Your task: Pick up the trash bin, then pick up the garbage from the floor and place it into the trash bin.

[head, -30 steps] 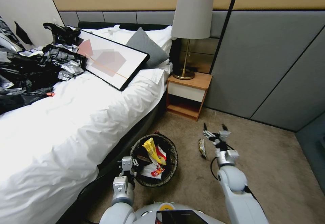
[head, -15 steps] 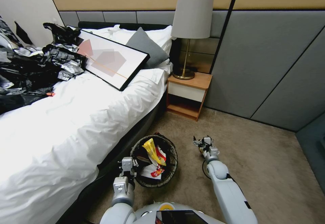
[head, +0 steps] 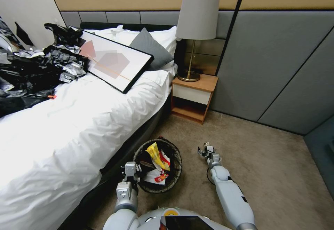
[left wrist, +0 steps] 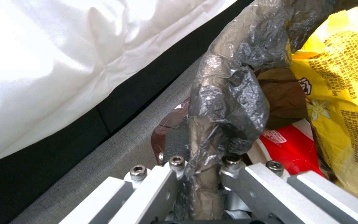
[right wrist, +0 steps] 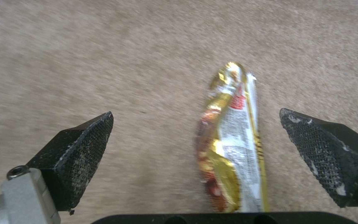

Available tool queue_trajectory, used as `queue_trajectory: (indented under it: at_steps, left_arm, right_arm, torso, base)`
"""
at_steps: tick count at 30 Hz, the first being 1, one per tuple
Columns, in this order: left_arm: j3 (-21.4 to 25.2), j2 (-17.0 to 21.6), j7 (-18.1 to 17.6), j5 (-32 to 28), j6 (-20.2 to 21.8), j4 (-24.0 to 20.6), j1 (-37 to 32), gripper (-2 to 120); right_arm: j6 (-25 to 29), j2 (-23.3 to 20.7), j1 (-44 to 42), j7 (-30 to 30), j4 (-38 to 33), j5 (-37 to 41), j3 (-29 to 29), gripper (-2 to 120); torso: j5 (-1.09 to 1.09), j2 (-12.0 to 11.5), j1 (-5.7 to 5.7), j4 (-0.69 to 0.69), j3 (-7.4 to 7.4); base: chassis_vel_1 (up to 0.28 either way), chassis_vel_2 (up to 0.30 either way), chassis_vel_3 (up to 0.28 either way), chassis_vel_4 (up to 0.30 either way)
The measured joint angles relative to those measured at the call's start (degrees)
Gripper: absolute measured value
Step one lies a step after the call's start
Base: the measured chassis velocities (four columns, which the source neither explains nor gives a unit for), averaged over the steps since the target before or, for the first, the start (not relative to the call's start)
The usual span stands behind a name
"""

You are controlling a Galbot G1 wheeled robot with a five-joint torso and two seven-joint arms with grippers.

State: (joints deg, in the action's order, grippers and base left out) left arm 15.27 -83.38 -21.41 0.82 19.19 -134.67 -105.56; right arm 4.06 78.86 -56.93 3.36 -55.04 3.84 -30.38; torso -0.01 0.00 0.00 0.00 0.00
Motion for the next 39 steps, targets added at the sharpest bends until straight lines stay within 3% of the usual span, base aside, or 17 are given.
queue_trajectory:
  at_steps: [11,19,39]
  left_arm:
    - [0.0,-0.1,0.0,0.1,0.0,0.0,-0.1,0]
    - [0.0,-0.2,-0.1,0.2,0.0,0.0,-0.2,0]
    - [-0.4,-0.2,-0.1,0.3,-0.1,0.3,0.0,0]
  right_arm:
    - [3.4,-0.1,4.1,0.1,11.8,-1.3,-1.1,100]
    - [6.3,0.1,5.6,0.4,17.1,-1.6,-1.3,72]
    - [6.5,0.0,4.6,0.0,15.2,-1.4,-1.5,22]
  torso:
    - [0.01,0.0,0.0,0.0,0.0]
    - [0.01,0.0,-0.01,0.05,-0.02]
    - [0.01,0.0,0.0,-0.01,0.0]
  base:
    - [0.0,0.0,0.0,0.0]
    - [0.0,0.0,0.0,0.0]
    - [0.0,0.0,0.0,0.0]
